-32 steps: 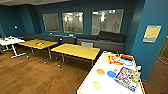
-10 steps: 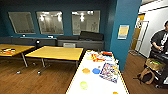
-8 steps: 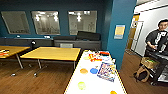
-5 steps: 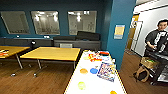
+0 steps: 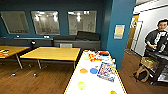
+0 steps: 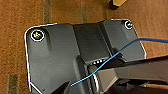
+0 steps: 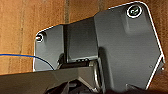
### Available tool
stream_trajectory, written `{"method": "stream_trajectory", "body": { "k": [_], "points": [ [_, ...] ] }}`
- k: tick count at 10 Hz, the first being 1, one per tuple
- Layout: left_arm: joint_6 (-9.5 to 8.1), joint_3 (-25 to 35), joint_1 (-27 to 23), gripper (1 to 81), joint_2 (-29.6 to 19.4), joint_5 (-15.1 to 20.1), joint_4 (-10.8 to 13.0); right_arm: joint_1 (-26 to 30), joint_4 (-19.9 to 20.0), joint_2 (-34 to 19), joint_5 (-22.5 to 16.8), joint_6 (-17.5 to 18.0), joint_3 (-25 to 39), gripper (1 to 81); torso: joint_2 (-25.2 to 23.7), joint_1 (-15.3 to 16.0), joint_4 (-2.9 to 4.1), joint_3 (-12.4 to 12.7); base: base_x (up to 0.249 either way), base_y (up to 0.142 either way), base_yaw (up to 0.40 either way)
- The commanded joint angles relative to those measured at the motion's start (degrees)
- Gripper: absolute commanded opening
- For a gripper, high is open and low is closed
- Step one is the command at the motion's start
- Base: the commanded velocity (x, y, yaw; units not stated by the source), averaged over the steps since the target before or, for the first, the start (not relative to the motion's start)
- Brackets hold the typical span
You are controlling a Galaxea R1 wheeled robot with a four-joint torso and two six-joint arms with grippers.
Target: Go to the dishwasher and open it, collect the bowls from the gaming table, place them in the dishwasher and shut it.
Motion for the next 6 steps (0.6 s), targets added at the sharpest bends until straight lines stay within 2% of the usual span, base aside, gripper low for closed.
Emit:
{"method": "stream_trajectory", "body": {
  "k": [1, 6],
  "points": [
    [0.38, 0.32, -2.48, 81.1, -0.02, 2.66, 0.40, 2.86, -0.02, 0.39, -3.00, 0.23, 0.20, 81.1, 0.00, 0.00, 0.00, 0.00, 0.000, 0.000, 0.000],
    [0.38, 0.49, -2.40, 81.1, -0.11, 2.66, 0.40, 3.04, 0.16, -0.23, -3.17, 0.05, 0.46, 81.1, 0.00, -0.06, 0.00, 0.00, 0.101, 0.000, 0.000]
  ]
}}
